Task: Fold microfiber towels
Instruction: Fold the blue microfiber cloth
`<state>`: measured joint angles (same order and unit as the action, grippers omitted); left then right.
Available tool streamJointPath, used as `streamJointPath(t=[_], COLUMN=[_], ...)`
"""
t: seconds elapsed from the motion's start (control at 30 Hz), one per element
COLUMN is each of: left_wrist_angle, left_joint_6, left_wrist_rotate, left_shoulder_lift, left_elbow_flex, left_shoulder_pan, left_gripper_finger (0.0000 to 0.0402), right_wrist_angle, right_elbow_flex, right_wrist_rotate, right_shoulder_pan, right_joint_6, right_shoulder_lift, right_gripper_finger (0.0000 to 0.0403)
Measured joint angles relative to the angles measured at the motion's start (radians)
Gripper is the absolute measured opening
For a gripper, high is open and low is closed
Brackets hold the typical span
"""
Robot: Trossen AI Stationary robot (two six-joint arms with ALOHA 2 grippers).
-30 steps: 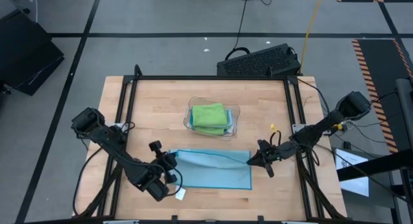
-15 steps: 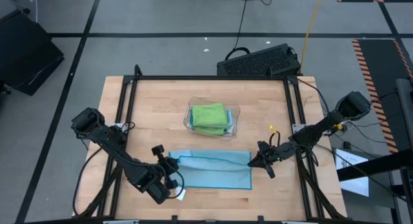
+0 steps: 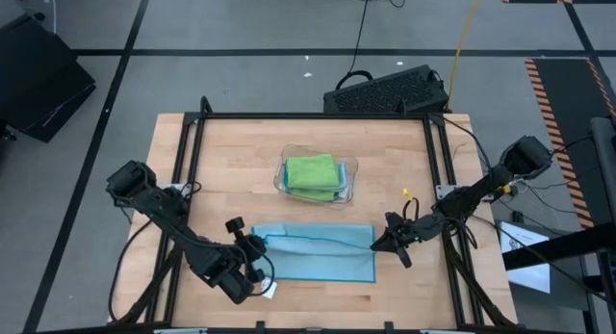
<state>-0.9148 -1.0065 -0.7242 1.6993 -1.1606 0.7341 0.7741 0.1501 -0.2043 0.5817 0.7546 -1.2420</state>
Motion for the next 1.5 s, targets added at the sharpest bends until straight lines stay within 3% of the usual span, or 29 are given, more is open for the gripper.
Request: streamJointPath(t=[0.4, 0.67, 1.5], left_wrist_angle=[0.0, -0.006, -0.009], left_joint_6=[0.001, 0.003, 0.026], left_wrist_rotate=[0.001, -0.012, -0.062], left_shoulder_lift=[0.0, 0.0, 0.0], left_elbow_flex=[0.0, 0.0, 0.0], left_shoulder_pan=[0.0, 0.0, 0.015], left_gripper_finger=[0.0016, 0.0009, 0.0009], right_wrist_angle=[0.112, 0.249, 0.206], right_elbow_flex=[0.0, 0.0, 0.053], right_wrist_rotate=[-0.026, 0.039, 0.05], right_shoulder_pan=[0.008, 0.009, 0.035], right_joint_6=[0.019, 0.019, 0.022], right_shoulder_lift=[-0.137, -0.186, -0.186], right_gripper_finger=[0.0022, 0.0022, 0.0022])
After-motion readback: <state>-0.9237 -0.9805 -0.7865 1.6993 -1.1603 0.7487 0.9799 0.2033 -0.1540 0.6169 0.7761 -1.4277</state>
